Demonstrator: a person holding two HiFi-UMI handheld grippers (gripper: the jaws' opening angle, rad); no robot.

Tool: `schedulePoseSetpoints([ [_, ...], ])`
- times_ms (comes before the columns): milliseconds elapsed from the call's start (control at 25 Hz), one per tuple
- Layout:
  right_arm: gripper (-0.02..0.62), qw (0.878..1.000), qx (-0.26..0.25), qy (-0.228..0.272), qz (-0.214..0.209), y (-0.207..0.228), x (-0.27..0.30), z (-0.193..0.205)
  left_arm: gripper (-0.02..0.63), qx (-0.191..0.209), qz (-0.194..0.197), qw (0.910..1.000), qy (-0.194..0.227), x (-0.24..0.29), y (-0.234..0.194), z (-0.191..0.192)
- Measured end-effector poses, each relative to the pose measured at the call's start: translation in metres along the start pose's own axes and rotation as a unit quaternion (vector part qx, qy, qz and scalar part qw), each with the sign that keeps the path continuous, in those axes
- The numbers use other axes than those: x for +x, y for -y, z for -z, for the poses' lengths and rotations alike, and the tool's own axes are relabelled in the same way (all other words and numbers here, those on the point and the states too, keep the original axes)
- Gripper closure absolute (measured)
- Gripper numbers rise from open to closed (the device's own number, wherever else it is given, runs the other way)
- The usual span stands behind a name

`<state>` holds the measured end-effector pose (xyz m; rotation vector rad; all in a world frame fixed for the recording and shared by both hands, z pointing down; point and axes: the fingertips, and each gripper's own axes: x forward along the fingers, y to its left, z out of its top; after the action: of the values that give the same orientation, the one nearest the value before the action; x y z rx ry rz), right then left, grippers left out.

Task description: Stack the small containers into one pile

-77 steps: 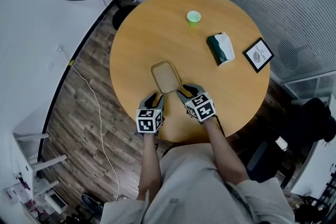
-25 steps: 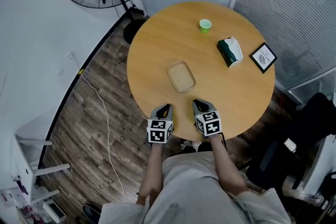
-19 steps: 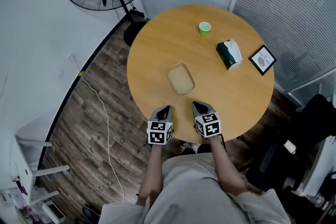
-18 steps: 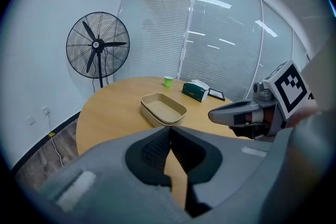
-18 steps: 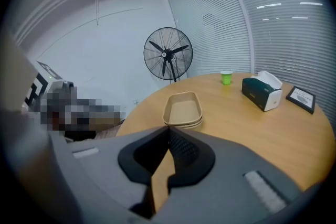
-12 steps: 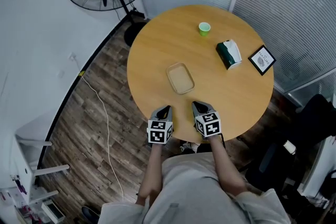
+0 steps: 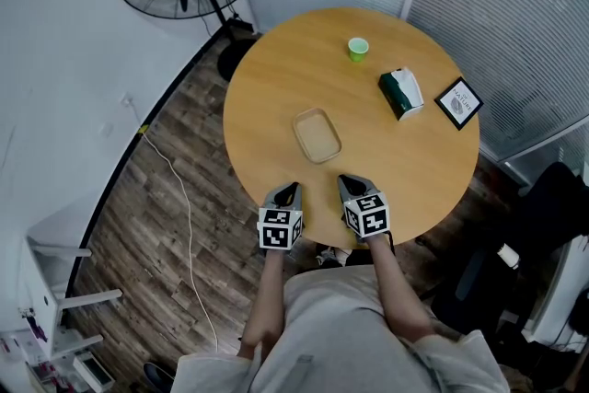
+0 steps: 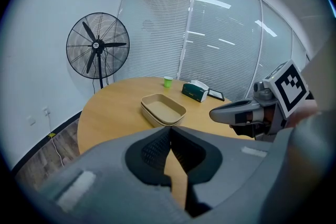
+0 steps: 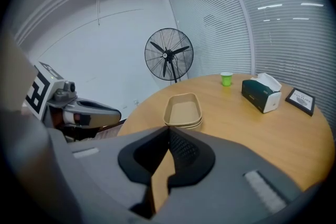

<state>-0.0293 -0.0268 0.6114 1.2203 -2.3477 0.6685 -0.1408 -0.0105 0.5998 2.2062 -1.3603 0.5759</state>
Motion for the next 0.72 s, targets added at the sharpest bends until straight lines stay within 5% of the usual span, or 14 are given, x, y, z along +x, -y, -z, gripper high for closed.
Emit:
schedulePoseSetpoints([
  [720, 0.597, 1.000, -0.001, 0.006, 0.000, -0.002, -0.006, -0.002, 0.606, 0.000, -0.007, 0.9999, 0.010, -0.008, -0.003, -0.004],
])
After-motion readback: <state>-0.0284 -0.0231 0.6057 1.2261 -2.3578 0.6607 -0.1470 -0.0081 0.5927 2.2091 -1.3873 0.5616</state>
